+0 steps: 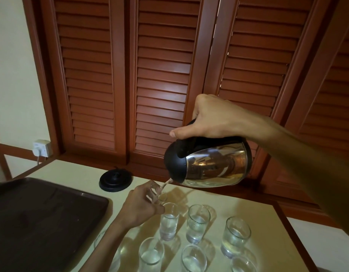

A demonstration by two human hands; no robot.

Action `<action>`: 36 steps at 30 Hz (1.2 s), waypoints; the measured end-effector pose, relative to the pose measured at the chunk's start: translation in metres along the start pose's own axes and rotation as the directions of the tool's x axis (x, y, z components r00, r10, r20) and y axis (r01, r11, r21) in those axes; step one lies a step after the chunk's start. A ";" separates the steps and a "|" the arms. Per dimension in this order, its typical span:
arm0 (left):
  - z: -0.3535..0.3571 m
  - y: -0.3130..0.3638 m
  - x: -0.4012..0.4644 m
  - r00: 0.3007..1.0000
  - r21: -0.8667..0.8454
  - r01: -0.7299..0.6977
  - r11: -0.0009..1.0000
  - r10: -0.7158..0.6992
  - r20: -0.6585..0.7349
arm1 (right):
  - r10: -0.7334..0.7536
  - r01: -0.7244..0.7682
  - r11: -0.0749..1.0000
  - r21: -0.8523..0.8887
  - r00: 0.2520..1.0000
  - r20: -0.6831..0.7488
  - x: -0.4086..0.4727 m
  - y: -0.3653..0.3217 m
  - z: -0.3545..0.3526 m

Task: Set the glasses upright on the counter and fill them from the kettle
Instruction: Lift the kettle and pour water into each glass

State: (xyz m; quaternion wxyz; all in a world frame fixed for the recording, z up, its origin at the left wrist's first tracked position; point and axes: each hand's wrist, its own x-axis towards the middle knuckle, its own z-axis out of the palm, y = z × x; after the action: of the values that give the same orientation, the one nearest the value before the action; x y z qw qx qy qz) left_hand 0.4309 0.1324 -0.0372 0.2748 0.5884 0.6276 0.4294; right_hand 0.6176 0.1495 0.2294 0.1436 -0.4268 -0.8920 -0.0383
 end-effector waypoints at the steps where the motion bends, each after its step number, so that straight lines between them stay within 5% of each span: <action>1: 0.001 0.000 0.000 1.000 -0.003 0.000 1.000 0.000 0.001 | 0.002 -0.002 1.000 -0.009 1.000 -0.003 0.000 0.000 -0.001; 36: 0.000 -0.005 -0.003 0.997 -0.001 -0.066 0.998 0.066 0.047 | 0.004 -0.004 1.000 -0.011 1.000 0.015 0.002 -0.003 0.004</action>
State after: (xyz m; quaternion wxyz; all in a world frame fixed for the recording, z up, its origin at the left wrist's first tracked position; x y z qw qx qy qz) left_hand 0.4289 0.1294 -0.0419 0.2751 0.6190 0.6011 0.4241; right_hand 0.6136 0.1496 0.2266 0.1346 -0.4296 -0.8921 -0.0396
